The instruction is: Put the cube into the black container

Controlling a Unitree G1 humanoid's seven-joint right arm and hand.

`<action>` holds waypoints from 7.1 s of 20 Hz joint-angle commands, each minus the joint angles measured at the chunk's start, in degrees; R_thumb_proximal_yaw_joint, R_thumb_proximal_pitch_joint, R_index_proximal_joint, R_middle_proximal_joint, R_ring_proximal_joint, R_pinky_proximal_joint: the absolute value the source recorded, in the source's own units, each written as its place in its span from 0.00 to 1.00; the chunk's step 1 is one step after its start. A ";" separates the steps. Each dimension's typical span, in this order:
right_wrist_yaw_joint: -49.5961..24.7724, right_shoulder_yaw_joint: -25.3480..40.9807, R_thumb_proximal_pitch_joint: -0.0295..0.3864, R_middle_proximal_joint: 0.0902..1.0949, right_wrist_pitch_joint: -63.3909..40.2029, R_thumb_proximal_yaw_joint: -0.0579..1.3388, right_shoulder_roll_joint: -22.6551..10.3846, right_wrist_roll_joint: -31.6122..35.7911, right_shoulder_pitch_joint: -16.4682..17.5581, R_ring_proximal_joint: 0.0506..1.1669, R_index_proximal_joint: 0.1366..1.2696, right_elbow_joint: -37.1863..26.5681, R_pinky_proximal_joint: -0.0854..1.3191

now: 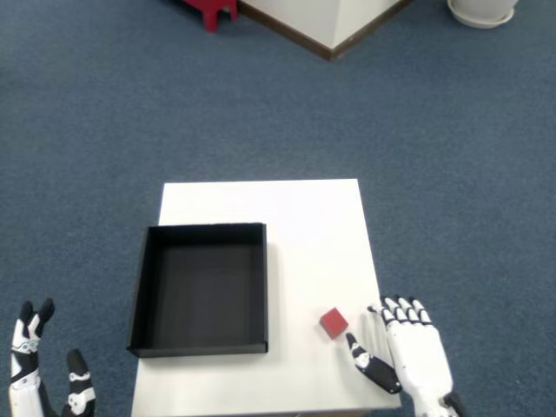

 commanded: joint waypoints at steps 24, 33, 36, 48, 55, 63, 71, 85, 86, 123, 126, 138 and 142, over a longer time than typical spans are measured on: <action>-12.46 4.02 0.26 0.12 0.52 0.22 3.67 -5.16 -5.46 0.11 0.27 6.17 0.03; -14.59 4.34 0.27 0.13 1.13 0.20 4.99 -5.73 -6.04 0.12 0.29 9.74 0.04; -14.69 4.47 0.27 0.13 1.34 0.20 5.33 -5.92 -6.06 0.12 0.29 10.83 0.04; -15.85 4.40 0.31 0.14 1.77 0.19 5.92 -5.95 -6.52 0.12 0.33 13.08 0.04; -16.64 4.24 0.35 0.13 2.87 0.20 6.14 -5.76 -6.94 0.11 0.34 12.60 0.04; -17.59 4.28 0.36 0.13 4.48 0.20 6.21 -5.84 -6.97 0.11 0.34 10.30 0.04; -17.95 3.89 0.38 0.14 5.51 0.20 6.41 -5.65 -6.33 0.11 0.34 8.96 0.04; -16.86 4.72 0.40 0.15 8.28 0.21 6.92 -7.43 -3.10 0.11 0.34 3.75 0.03; -16.52 4.84 0.40 0.15 8.68 0.21 6.93 -7.32 -2.86 0.10 0.34 3.32 0.03; -14.06 14.96 0.42 0.15 9.74 0.26 6.26 -0.09 -2.69 0.11 0.33 3.11 0.03; -13.67 15.44 0.42 0.14 10.16 0.26 6.26 0.43 -2.73 0.11 0.33 3.35 0.04; -9.62 17.98 0.44 0.14 13.10 0.28 6.31 3.05 -2.60 0.10 0.32 4.47 0.03; -8.62 18.87 0.44 0.13 13.80 0.27 6.25 4.17 -2.63 0.10 0.32 4.84 0.03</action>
